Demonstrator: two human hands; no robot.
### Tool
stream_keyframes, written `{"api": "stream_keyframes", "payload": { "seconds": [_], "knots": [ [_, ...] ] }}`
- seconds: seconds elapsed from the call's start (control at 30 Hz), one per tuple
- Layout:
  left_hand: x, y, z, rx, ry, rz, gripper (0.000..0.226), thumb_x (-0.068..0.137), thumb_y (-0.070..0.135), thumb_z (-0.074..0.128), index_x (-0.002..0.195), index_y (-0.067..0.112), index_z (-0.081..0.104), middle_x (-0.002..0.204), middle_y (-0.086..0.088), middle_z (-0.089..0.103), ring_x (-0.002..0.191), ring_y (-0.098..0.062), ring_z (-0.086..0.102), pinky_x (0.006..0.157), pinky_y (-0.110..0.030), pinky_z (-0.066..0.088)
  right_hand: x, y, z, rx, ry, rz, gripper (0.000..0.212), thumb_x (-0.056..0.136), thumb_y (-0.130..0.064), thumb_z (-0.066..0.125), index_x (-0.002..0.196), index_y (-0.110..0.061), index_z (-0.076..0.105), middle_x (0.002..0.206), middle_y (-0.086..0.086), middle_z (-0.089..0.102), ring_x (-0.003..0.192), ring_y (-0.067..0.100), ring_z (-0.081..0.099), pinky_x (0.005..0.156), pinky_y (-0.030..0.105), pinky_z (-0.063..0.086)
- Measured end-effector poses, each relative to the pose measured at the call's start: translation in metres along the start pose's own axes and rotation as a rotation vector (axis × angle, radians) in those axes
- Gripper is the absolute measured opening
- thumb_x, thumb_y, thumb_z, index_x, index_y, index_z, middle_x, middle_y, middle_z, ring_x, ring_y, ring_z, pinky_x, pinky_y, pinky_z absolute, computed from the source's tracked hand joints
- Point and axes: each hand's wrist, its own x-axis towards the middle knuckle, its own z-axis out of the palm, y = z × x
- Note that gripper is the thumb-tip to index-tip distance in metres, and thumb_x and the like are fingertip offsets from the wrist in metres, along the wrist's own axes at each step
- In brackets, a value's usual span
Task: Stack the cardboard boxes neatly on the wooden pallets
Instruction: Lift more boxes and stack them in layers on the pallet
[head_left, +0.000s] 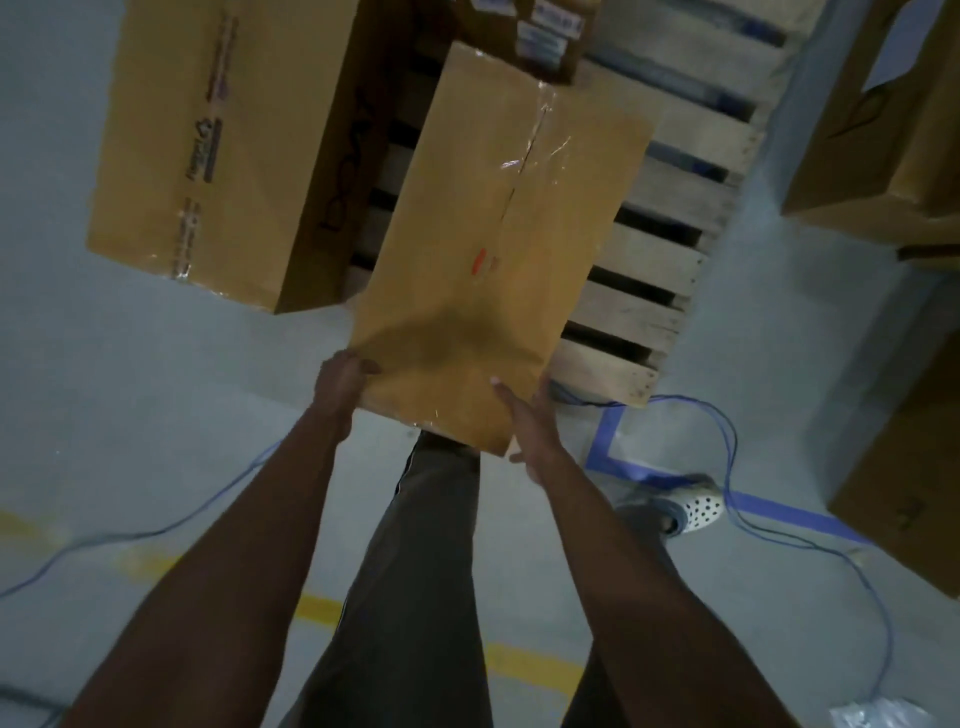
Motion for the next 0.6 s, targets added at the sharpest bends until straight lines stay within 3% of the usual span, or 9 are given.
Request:
{"api": "stream_keyframes", "payload": {
  "seconds": [0.03, 0.1, 0.2, 0.27, 0.37, 0.47, 0.5, 0.6],
  "knots": [
    [0.005, 0.006, 0.002, 0.021, -0.065, 0.021, 0.05, 0.085, 0.013, 0.061, 0.135, 0.013, 0.053, 0.127, -0.009, 0.057, 0.112, -0.031, 0.056, 0.09, -0.046, 0.052, 0.005, -0.006, 0.004, -0.005, -0.004, -0.014, 0.109, 0.071, -0.072, 0.076, 0.154, -0.053, 0.007, 0.157, -0.005, 0.031, 0.138, 0.033, 0.041, 0.105, 0.066, 0.041],
    [0.023, 0.015, 0.006, 0.156, -0.031, 0.103, 0.066, 0.086, 0.019, 0.064, 0.146, 0.019, 0.039, 0.134, -0.012, 0.05, 0.119, -0.034, 0.051, 0.091, -0.046, 0.049, 0.021, -0.017, 0.014, -0.065, 0.091, -0.045, 0.119, 0.071, -0.074, 0.074, 0.157, -0.047, -0.003, 0.161, -0.001, 0.028, 0.141, 0.035, 0.04, 0.11, 0.062, 0.038],
    [0.041, 0.037, 0.014, 0.466, 0.126, 0.259, 0.076, 0.085, 0.029, 0.067, 0.152, 0.018, 0.033, 0.148, -0.017, 0.037, 0.133, -0.039, 0.04, 0.106, -0.051, 0.042, 0.042, -0.048, 0.016, -0.223, 0.341, -0.094, 0.109, 0.084, -0.071, 0.064, 0.163, -0.028, 0.002, 0.163, 0.01, 0.028, 0.147, 0.037, 0.03, 0.114, 0.055, 0.033],
    [0.051, 0.057, 0.019, 0.517, 0.09, 0.371, 0.081, 0.085, 0.028, 0.066, 0.155, 0.016, 0.029, 0.154, -0.016, 0.032, 0.139, -0.038, 0.035, 0.11, -0.053, 0.038, 0.057, -0.07, 0.008, -0.292, 0.427, -0.1, 0.104, 0.087, -0.071, 0.059, 0.163, -0.022, 0.008, 0.165, 0.011, 0.025, 0.15, 0.036, 0.02, 0.114, 0.057, 0.029],
    [0.074, 0.086, 0.02, 0.415, -0.047, 0.418, 0.086, 0.074, 0.03, 0.064, 0.153, 0.016, 0.032, 0.144, -0.012, 0.046, 0.129, -0.033, 0.047, 0.106, -0.051, 0.045, 0.081, -0.097, -0.004, -0.204, 0.464, -0.133, 0.1, 0.087, -0.068, 0.062, 0.162, -0.019, 0.016, 0.164, 0.011, 0.025, 0.149, 0.035, 0.025, 0.113, 0.055, 0.032],
    [0.084, 0.109, 0.018, 0.2, -0.152, 0.309, 0.06, 0.079, 0.023, 0.065, 0.136, 0.018, 0.05, 0.117, -0.003, 0.061, 0.103, -0.023, 0.06, 0.096, -0.043, 0.053, 0.098, -0.112, -0.006, 0.005, 0.453, -0.093, 0.097, 0.082, -0.068, 0.068, 0.155, -0.015, 0.032, 0.154, 0.011, 0.044, 0.137, 0.032, 0.047, 0.108, 0.044, 0.043],
    [0.083, 0.115, 0.018, 0.157, -0.149, 0.275, 0.053, 0.078, 0.023, 0.067, 0.13, 0.019, 0.056, 0.112, -0.002, 0.064, 0.097, -0.021, 0.061, 0.093, -0.04, 0.054, 0.101, -0.115, -0.003, 0.05, 0.459, -0.077, 0.098, 0.078, -0.07, 0.07, 0.152, -0.015, 0.036, 0.15, 0.009, 0.049, 0.132, 0.032, 0.05, 0.107, 0.045, 0.045],
    [0.07, 0.127, 0.01, 0.117, -0.088, 0.293, 0.06, 0.069, 0.026, 0.066, 0.128, 0.021, 0.061, 0.11, -0.001, 0.065, 0.094, -0.02, 0.06, 0.086, -0.037, 0.053, 0.097, -0.117, 0.01, 0.123, 0.454, -0.081, 0.115, 0.058, -0.083, 0.071, 0.148, -0.018, 0.042, 0.146, 0.008, 0.052, 0.126, 0.03, 0.054, 0.104, 0.05, 0.048]
  ]
}}
